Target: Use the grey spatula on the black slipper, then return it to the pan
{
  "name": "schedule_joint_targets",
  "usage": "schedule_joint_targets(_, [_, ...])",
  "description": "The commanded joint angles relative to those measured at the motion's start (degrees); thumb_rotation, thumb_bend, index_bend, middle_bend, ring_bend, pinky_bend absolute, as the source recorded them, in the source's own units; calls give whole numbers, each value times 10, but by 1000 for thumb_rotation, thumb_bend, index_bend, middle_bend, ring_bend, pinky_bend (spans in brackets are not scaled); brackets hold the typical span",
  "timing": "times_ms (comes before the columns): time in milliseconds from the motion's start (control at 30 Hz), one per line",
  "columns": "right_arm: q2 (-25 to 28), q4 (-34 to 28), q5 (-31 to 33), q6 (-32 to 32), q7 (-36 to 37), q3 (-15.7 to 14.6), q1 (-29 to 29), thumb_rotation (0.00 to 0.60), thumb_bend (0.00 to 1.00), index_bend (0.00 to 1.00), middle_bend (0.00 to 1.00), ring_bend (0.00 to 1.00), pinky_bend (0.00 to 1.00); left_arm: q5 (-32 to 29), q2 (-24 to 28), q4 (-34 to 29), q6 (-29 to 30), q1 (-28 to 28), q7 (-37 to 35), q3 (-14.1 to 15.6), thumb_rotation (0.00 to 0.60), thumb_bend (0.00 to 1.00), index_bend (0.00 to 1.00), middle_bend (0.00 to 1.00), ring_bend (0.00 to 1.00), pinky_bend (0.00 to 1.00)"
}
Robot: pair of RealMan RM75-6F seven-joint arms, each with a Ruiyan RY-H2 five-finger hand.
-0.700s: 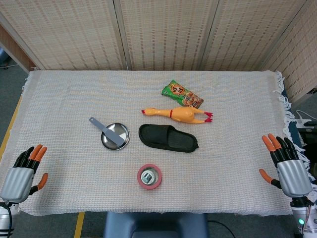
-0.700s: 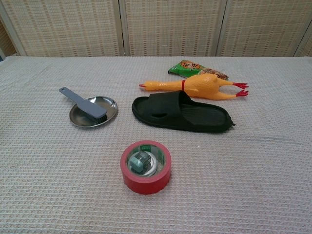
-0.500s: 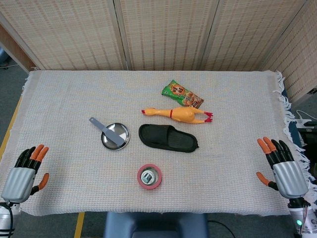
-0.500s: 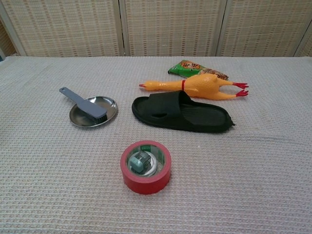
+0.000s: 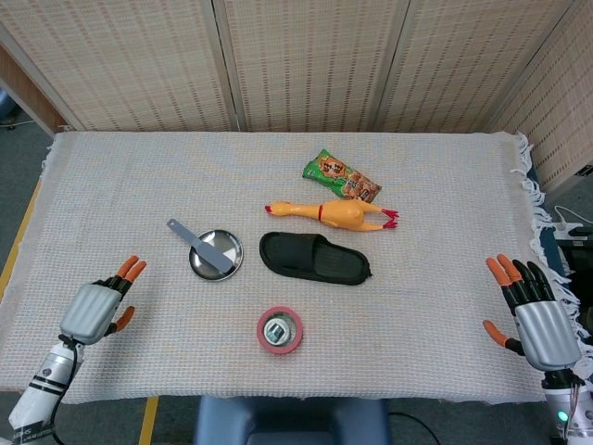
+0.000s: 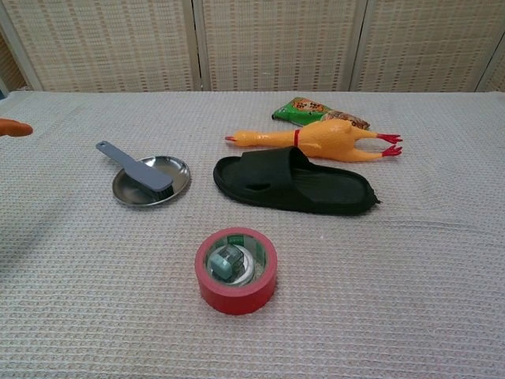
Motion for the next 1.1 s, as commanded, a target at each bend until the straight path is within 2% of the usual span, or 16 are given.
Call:
schedule_joint_targets(33, [3,-4,11,-10,-4,1,1,600,131,0,0,0,0,-7,-44,51,-88,-79,23,-18,600,424,5,32,479,697])
schedule_joint_targets(167, [9,-8,18,-24,-6,-3,3,600,130,0,0,0,0,25,-81,123,-107,-123,1,-12,600,427,67,60,487,736])
schedule_joint_targets(400, [15,-14,30,-43,-9,-6,5,600,131,0,0,0,0,25,-125,211,-171,-182,-33,-6,600,427,71,75,527,776])
schedule_joint_targets(633, [17,-19,45,-61,-13,-6,8,600,130,0,0,0,0,44,-148,266,-178,-217,-92,10,600,447,73,96,544,787])
schedule_joint_targets(933, [20,-26,55,-81,-18,-7,14,600,130,0,0,0,0,59,-176,312,-147,-240,-108,21,600,447,92,104,546,790])
schedule_joint_targets(1100, [23,-30,58,-92,-22,-10,17,600,131,0,0,0,0,63,-194,335,-143,-254,-88,24,600,447,162,162,582,827])
